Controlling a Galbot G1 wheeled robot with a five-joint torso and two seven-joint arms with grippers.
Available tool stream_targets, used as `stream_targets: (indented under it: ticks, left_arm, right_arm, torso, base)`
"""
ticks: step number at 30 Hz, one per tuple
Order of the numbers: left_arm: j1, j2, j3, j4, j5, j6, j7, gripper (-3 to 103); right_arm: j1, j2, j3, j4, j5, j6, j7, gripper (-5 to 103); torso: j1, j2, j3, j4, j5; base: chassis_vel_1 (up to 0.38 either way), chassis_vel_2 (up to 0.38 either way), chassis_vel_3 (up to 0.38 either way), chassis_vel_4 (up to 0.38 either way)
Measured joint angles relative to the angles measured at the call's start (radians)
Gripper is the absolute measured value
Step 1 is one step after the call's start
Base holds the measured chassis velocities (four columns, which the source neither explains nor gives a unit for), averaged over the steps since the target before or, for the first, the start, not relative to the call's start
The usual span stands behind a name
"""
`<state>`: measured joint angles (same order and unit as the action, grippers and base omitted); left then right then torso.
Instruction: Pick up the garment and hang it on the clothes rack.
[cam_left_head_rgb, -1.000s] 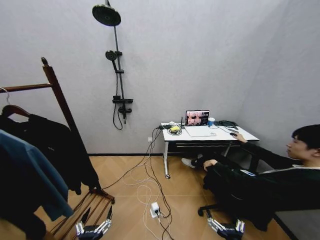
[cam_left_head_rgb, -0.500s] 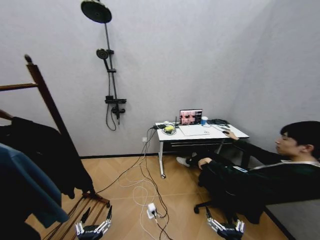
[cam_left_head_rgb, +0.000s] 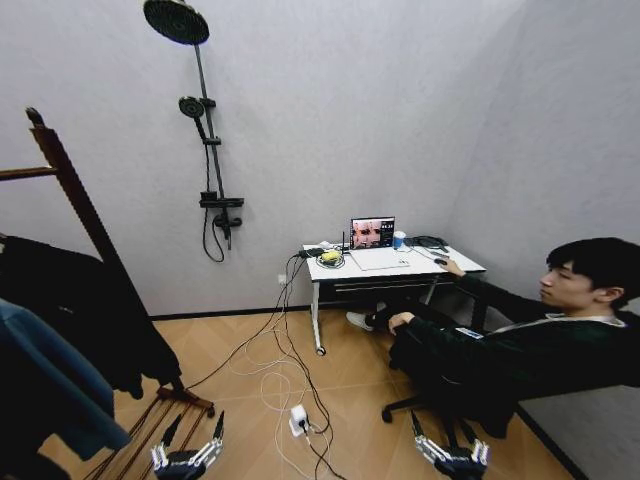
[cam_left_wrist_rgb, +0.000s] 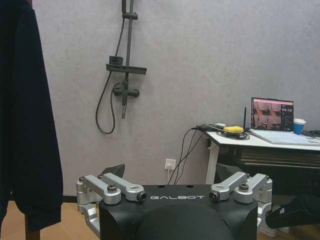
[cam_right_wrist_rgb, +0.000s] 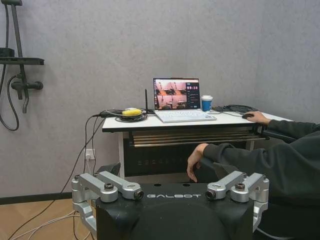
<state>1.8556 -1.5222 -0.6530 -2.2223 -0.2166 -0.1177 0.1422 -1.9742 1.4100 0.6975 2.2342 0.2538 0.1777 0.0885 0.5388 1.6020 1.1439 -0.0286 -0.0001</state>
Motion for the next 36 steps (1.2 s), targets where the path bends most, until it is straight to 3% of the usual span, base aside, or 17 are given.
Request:
stream_targets:
  ticks: [20, 21, 22, 28, 29, 32, 35, 36]
  left_arm:
    - [0.0, 0.0, 0.0, 0.0, 0.0, 0.0, 0.0, 100]
    - [0.0, 0.0, 0.0, 0.0, 0.0, 0.0, 0.0, 100]
    - [0.0, 0.0, 0.0, 0.0, 0.0, 0.0, 0.0, 100]
    - [0.0, 0.0, 0.0, 0.0, 0.0, 0.0, 0.001, 100]
    - [0.0, 0.0, 0.0, 0.0, 0.0, 0.0, 0.0, 100]
    - [0.0, 0.0, 0.0, 0.0, 0.0, 0.0, 0.0, 100]
    - [0.0, 0.0, 0.0, 0.0, 0.0, 0.0, 0.0, 100]
    - [0.0, 0.0, 0.0, 0.0, 0.0, 0.0, 0.0, 100]
  right_arm:
    - [0.0, 0.0, 0.0, 0.0, 0.0, 0.0, 0.0, 100]
    - [0.0, 0.0, 0.0, 0.0, 0.0, 0.0, 0.0, 100]
    - [0.0, 0.0, 0.0, 0.0, 0.0, 0.0, 0.0, 100]
    - [0.0, 0.0, 0.0, 0.0, 0.0, 0.0, 0.0, 100]
    - [0.0, 0.0, 0.0, 0.0, 0.0, 0.0, 0.0, 100]
    - [0.0, 0.0, 0.0, 0.0, 0.0, 0.0, 0.0, 100]
    - [0.0, 0.0, 0.0, 0.0, 0.0, 0.0, 0.0, 100]
    - [0.0, 0.0, 0.0, 0.0, 0.0, 0.0, 0.0, 100]
  torso:
    - [0.0, 0.0, 0.0, -0.0002, 0.0007]
    - [-0.001, 0.0, 0.0, 0.0, -0.0011]
    - [-0.001, 0.0, 0.0, -0.0001, 0.0006]
    - [-0.001, 0.001, 0.0, -0.0002, -0.0009]
    - [-0.001, 0.0, 0.0, -0.0002, 0.0007]
    - [-0.001, 0.001, 0.0, -0.0003, -0.0006]
    - [0.0, 0.0, 0.0, -0.0001, 0.0009]
    - [0.0, 0.0, 0.0, 0.0, -0.001]
  base:
    - [0.253, -0.252, -0.25, 0.257]
    - [0.349, -0.346, -0.357, 0.378]
    - [0.391, -0.352, -0.39, 0.357]
    - [0.362, -0.391, -0.372, 0.359]
    - [0.364, -0.351, -0.369, 0.328]
    - [0.346, -0.341, -0.361, 0.352]
    - [0.349, -0.337, -0.339, 0.342]
    - [0.309, -0.381, -0.314, 0.361]
